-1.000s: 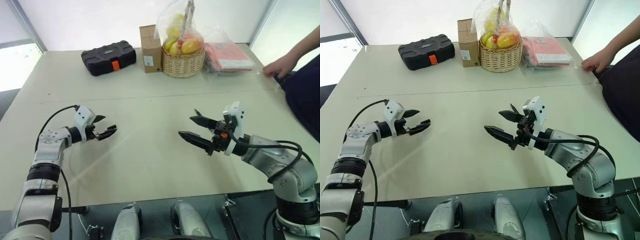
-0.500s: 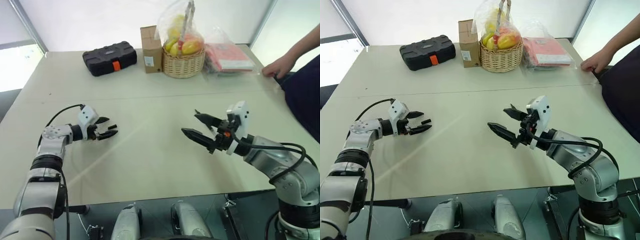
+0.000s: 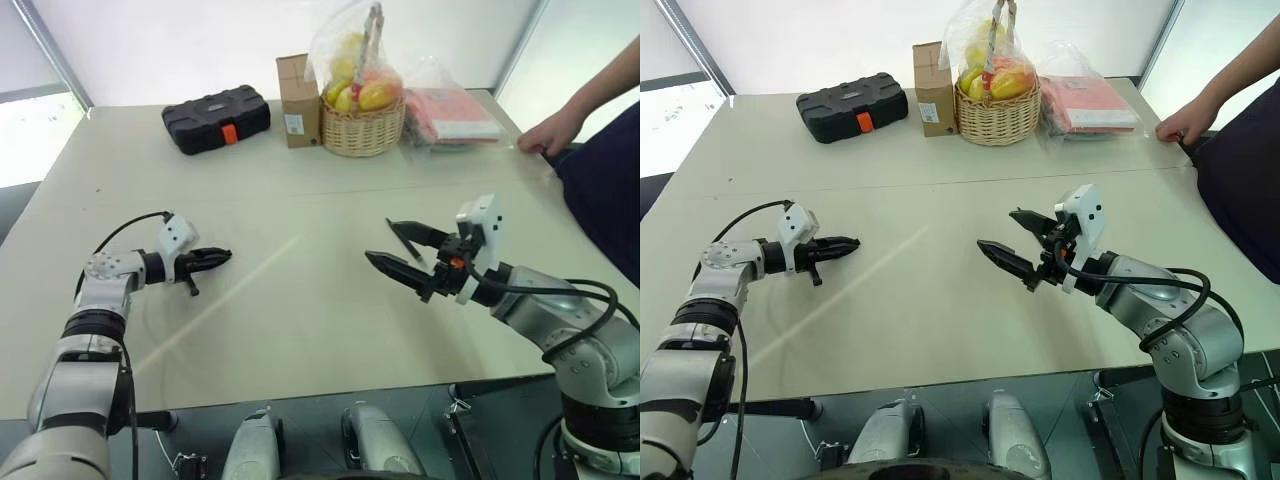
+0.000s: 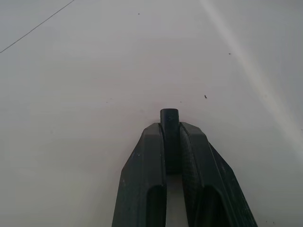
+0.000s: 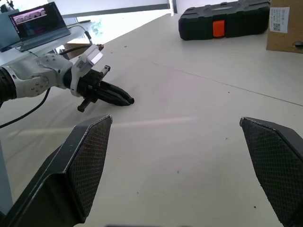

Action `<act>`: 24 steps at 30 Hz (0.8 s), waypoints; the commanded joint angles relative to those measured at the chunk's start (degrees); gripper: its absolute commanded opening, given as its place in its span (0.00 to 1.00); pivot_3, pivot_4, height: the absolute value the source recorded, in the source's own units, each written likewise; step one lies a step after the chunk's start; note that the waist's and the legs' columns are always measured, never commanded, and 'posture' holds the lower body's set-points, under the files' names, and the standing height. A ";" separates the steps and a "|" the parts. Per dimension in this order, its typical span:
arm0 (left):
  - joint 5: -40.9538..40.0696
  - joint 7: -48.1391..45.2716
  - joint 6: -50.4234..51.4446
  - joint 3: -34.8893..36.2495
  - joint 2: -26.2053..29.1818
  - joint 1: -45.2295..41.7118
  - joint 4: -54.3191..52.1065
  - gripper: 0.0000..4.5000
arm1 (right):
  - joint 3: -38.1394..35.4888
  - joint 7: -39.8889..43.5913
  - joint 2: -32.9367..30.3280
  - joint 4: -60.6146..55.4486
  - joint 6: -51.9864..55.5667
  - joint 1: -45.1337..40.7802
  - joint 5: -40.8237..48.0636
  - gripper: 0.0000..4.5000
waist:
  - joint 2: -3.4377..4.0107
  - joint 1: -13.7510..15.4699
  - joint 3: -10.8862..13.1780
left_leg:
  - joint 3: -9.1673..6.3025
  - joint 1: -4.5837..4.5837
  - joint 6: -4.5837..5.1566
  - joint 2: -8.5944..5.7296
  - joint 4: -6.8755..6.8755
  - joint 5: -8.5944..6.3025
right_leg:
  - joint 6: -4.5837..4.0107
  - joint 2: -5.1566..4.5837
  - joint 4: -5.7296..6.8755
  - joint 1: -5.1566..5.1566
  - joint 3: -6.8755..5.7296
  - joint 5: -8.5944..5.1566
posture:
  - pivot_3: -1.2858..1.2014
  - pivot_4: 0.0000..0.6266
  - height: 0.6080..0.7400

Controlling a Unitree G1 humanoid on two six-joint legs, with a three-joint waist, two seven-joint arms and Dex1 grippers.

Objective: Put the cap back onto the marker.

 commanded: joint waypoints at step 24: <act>-13.96 19.07 38.49 7.71 -1.17 21.25 -62.09 0.00 | 5.40 -10.24 7.20 46.18 -5.83 -20.35 -23.21 1.00 | 0.01 -1.26 0.05 | 0.02 -0.19 0.00 0.01 -0.10 0.00 | 0.06 -0.04 -0.02 -0.21 0.09 0.03 | 0.52 0.24 1.00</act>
